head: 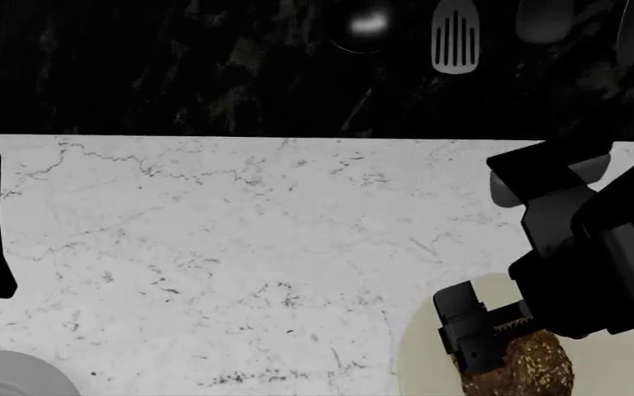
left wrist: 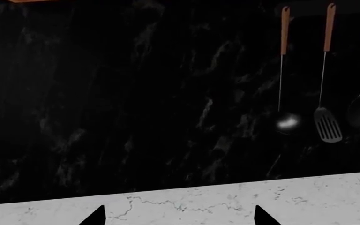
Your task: Place all breads on the cutting board.
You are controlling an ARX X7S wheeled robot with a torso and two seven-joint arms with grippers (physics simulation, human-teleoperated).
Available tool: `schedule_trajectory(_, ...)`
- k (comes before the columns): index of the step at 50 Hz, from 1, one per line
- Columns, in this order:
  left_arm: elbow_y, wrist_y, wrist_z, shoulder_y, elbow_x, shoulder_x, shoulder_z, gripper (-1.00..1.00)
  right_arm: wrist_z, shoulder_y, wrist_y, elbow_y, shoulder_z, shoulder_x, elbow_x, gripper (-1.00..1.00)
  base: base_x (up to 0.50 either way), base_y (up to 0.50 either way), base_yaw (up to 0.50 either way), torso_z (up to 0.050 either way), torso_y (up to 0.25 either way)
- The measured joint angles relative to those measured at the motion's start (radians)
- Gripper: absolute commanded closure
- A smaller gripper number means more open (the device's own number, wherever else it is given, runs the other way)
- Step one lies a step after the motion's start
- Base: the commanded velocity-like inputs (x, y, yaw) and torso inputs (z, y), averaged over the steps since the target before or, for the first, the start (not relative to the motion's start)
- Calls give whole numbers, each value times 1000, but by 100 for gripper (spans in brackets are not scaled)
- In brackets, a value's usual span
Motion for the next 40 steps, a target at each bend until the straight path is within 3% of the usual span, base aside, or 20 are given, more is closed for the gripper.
schedule_trajectory(30,-3,4,7,9,16,1,5,-100,-22,-36,-17,-10,-22,1,-31,-100,0,0,0,0,0)
schedule_trajectory(31,-3,4,7,10,17,1,5,-100,-22,-35,-18,-10,-23,2,-31,100,0,0,0,0,0)
schedule_trajectory(40,-3,5,9,13,21,2,7,-100,4,-30,-19,-27,-24,12,-8,100,0,0,0,0,0)
